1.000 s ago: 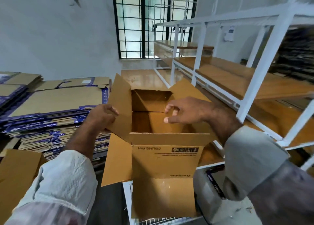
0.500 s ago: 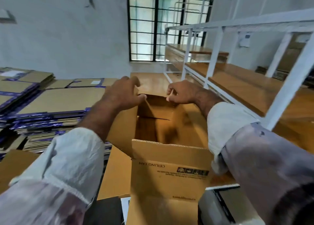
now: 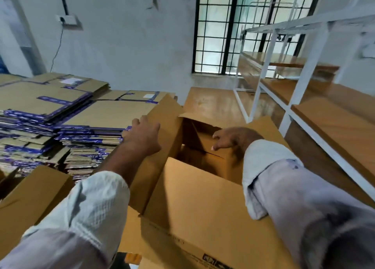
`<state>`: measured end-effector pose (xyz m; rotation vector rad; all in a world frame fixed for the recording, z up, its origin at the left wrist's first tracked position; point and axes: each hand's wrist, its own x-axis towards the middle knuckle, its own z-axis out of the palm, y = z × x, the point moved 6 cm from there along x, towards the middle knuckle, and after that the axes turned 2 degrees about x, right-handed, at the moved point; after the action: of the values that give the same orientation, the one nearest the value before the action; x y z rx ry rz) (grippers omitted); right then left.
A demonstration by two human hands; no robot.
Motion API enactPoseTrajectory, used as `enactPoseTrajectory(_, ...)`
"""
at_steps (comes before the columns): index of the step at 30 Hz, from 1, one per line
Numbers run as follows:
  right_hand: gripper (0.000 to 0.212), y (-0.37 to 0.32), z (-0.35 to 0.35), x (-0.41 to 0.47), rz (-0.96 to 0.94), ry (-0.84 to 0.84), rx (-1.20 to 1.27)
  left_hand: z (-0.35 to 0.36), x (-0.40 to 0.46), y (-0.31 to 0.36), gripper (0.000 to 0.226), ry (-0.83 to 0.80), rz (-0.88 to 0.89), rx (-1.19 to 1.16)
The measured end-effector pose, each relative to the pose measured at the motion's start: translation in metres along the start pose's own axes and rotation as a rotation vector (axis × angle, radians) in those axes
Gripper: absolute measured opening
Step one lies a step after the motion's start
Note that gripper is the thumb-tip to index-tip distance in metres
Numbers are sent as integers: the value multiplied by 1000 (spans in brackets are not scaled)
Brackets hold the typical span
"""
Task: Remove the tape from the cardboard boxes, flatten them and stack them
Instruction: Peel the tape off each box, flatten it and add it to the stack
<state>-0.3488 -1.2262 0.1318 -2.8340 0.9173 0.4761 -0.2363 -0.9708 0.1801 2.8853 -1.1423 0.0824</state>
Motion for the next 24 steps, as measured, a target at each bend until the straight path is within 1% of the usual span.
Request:
enactPoseTrajectory(2,100,8,13,30,0,-34,7,3,3,-8,66,19,-60,11)
enactPoseTrajectory(3,103,13,15,43,-1,-28,3,5,4,-12,65,16,-80,2)
enactPoseTrajectory(5,108,24,7,61,15,32,34,3,6,-21,64,9,-101,-25)
enactPoseTrajectory(7,114,36,-9,78,30,145,75,-2,6,-26,63,12,-110,-68)
enactPoseTrajectory(9,113,50,-25,99,53,262,143,-7,6,-27,59,25,-88,-68)
enactPoseTrajectory(11,112,62,-30,117,93,298,181,-8,6,-24,54,31,-64,-71)
enactPoseTrajectory(17,103,82,-3,158,153,219,141,0,6,-29,47,35,-72,-99)
enactPoseTrajectory(19,101,83,-5,156,142,220,145,0,7,-30,47,21,-69,-96)
enactPoseTrajectory(21,97,84,-13,146,121,182,143,0,7,-29,50,-9,-56,-84)
enactPoseTrajectory(24,88,93,-37,119,101,159,173,-4,7,-30,58,-94,-31,-98)
